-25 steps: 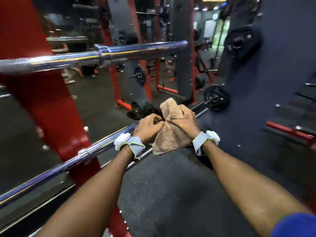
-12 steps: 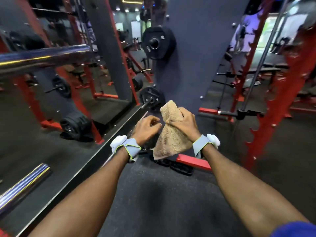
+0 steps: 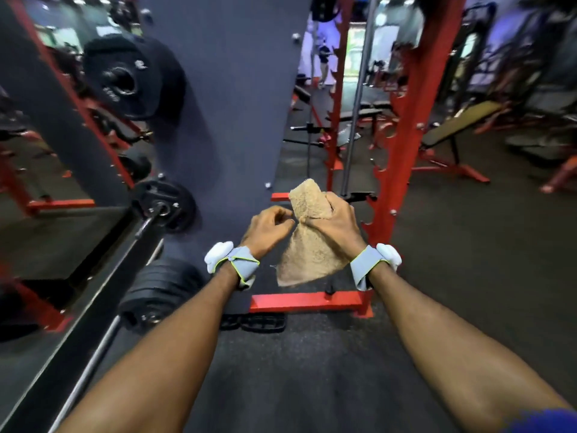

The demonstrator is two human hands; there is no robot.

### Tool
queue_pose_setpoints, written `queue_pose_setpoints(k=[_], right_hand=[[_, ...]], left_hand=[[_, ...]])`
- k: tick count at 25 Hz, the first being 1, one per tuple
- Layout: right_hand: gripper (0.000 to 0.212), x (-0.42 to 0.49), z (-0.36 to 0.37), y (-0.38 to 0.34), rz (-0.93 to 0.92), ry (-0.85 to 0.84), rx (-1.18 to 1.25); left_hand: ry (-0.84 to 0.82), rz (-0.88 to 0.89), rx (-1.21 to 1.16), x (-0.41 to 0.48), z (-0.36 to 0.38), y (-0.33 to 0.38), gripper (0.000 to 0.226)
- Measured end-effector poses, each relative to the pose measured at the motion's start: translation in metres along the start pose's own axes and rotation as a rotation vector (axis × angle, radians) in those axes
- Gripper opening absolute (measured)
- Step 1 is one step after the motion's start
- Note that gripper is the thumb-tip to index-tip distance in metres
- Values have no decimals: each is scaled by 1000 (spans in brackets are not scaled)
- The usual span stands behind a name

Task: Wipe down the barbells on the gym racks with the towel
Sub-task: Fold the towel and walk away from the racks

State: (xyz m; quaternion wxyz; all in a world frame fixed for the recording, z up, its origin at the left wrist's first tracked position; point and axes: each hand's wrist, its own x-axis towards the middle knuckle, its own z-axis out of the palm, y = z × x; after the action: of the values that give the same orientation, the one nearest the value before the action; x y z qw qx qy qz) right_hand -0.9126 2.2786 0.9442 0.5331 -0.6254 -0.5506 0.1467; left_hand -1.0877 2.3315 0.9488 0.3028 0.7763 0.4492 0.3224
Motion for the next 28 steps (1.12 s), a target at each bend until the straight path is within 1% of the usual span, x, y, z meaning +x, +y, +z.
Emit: queue_pose_setpoints(k=[4,7,13,16,20,23,24,28], right_hand=[[31,21,-48,41,92,147,-63],[31,36,-85,69,145,270,-122],[33,55,-144,108,289,480,-229],[30,61,-169,121,345,629,-268],[31,59,-197,132,399,759,-311],[32,49,-222,149,453,843,-347],[33,47,-229,155,470,863,-361],[36,37,-272,182,508,947,-406]], left_hand=[[-149,80,-59,62,55,20,24],[-248,190,-103,110,99,41,28],[-456,356,-165,184,178,78,18],[-574,455,-162,219,217,102,20],[-696,546,-209,237,265,132,25],[-829,573,-228,236,309,150,38],[-862,587,-239,237,324,154,40],[-925,663,-292,241,385,188,28]])
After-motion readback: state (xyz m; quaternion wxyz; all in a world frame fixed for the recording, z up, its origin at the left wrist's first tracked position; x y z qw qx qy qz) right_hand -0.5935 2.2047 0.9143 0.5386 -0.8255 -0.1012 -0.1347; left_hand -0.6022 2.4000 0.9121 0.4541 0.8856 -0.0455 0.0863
